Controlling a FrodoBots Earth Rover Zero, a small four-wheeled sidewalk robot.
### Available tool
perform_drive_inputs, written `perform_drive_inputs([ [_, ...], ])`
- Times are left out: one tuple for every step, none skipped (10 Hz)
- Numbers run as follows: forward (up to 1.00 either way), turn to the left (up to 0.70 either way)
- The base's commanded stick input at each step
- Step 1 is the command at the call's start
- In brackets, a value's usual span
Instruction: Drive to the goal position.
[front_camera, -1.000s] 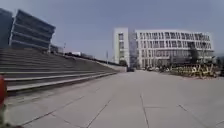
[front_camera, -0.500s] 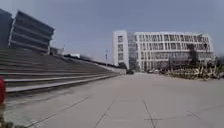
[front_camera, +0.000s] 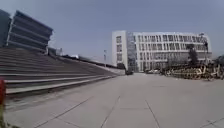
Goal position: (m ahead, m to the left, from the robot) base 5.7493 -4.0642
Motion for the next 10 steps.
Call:
perform_drive_inputs([
  [0.70,0.00],
  [0.70,0.00],
  [0.70,0.00],
  [0.70,0.00],
  [0.70,0.00],
  [0.70,0.00],
  [0.70,0.00],
  [0.70,0.00],
  [0.70,0.00],
  [0.70,-0.05],
])
